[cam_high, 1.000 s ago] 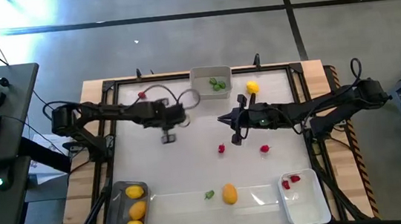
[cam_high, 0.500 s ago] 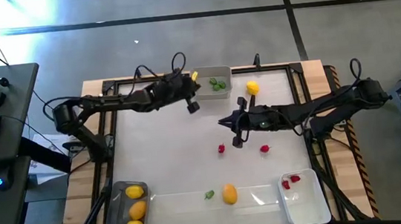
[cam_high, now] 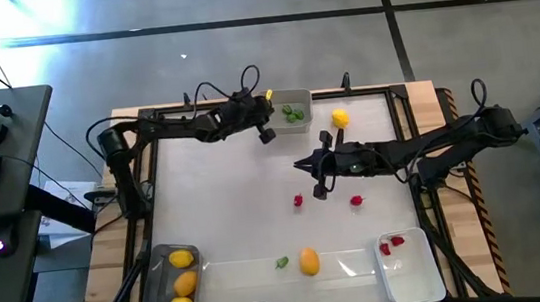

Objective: Sort produce into baskets
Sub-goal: Put the green chili pepper into the gray bin, then put the red chili pepper into the white bin

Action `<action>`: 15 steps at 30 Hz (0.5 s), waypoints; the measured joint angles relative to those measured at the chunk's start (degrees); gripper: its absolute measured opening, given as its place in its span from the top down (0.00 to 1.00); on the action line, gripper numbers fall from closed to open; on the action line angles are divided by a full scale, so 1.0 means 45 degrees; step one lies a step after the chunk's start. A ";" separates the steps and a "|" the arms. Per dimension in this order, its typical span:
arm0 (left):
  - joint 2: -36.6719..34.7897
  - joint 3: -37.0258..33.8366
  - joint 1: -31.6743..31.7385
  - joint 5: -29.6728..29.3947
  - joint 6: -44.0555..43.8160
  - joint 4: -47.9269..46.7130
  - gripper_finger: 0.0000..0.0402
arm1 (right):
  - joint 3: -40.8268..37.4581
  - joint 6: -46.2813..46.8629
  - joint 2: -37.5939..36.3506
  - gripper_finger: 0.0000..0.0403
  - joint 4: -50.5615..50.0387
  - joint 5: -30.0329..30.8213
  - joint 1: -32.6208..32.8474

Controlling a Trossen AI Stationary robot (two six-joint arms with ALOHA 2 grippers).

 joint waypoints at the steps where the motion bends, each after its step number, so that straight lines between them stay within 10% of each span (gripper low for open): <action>1: -0.0006 0.0000 0.0000 -0.0006 -0.0153 0.0010 1.00 | 0.0000 0.0000 0.0000 0.96 -0.0005 0.0000 0.0000; 15: -0.0011 0.0005 -0.0028 0.0164 0.0136 -0.0640 0.78 | 0.0000 0.0005 0.0000 0.96 -0.0077 0.0000 0.0000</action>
